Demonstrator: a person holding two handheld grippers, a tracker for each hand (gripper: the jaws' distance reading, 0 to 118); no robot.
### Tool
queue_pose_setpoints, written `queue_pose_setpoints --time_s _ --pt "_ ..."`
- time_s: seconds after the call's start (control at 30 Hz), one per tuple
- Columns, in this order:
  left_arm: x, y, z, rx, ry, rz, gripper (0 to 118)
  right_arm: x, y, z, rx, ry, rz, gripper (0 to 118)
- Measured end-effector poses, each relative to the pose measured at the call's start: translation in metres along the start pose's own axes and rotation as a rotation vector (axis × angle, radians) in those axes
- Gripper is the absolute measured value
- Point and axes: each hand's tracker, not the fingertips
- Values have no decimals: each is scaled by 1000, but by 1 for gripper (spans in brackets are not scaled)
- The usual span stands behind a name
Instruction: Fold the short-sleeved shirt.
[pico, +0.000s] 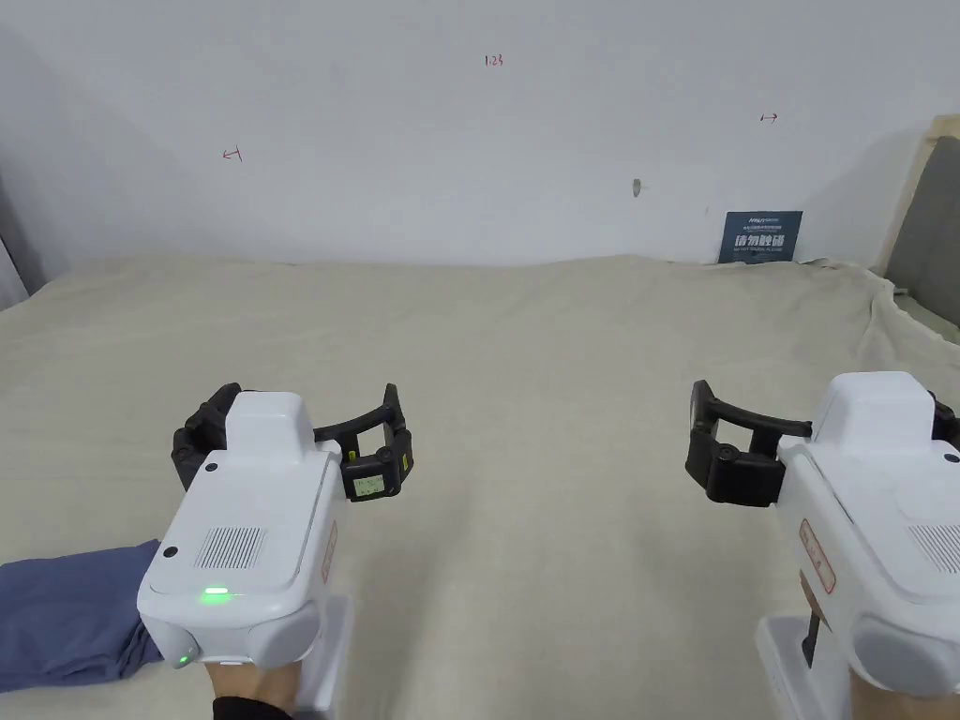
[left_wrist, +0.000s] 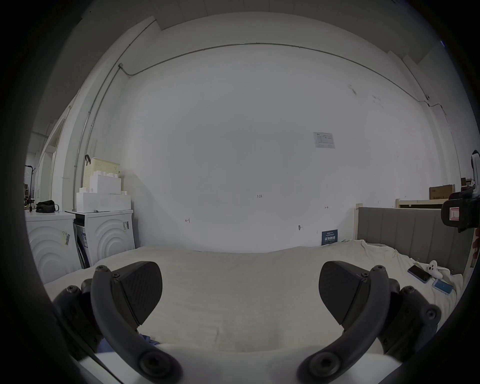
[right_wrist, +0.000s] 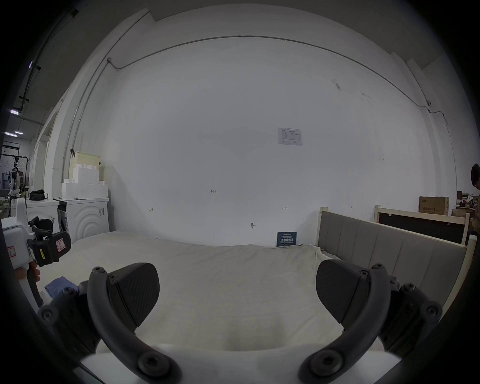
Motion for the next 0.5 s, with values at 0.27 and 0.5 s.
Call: queue_pose_setpoints --time_s 0.27,0.5 --pt "0 0 1 2 4 -6 118 0 0 2 -5 5 -3 118" --pt "0 0 2 2 8 -3 118 -2 3 1 -30 -31 -61 118"
